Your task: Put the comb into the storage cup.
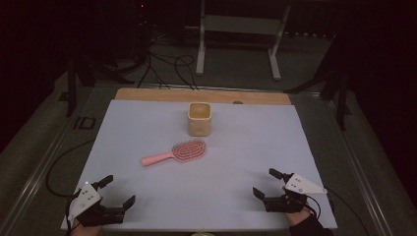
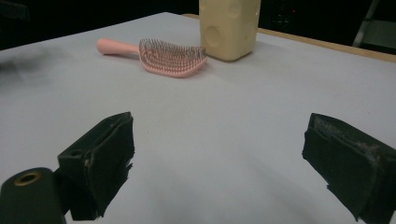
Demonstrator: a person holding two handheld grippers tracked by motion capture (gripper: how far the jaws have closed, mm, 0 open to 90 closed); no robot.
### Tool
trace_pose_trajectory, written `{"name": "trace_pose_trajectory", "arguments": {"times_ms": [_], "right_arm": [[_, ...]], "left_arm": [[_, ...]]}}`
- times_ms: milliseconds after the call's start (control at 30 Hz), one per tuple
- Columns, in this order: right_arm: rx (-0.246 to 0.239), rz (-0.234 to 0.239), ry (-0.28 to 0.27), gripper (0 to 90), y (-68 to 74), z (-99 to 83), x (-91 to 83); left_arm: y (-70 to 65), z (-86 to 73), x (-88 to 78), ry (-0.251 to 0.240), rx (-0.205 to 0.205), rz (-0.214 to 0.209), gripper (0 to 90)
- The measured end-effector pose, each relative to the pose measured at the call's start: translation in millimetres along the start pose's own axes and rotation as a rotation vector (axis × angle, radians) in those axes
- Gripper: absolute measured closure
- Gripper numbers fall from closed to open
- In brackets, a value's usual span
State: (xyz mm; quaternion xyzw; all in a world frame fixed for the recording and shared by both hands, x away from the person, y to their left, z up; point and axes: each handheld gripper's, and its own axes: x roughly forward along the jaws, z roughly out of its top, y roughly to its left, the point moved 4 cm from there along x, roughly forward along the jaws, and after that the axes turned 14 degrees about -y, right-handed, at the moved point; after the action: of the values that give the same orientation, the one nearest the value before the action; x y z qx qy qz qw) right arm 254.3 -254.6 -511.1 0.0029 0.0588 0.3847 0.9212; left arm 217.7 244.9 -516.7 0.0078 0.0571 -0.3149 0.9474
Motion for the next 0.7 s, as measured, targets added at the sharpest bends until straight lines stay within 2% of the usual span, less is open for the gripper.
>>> {"name": "trace_pose_trajectory", "arguments": {"times_ms": [567,700], "right_arm": [[-0.002,0.005,0.006,8.7,0.3,-1.9,3.2],[-0.021,-0.001,0.002,8.7,2.5,0.3,1.6]], "left_arm": [[0.1,-0.8,1.0,0.004,0.000,0.000,0.4],[-2.0,1.9,0.3,-0.009,0.003,0.002,0.4]]}}
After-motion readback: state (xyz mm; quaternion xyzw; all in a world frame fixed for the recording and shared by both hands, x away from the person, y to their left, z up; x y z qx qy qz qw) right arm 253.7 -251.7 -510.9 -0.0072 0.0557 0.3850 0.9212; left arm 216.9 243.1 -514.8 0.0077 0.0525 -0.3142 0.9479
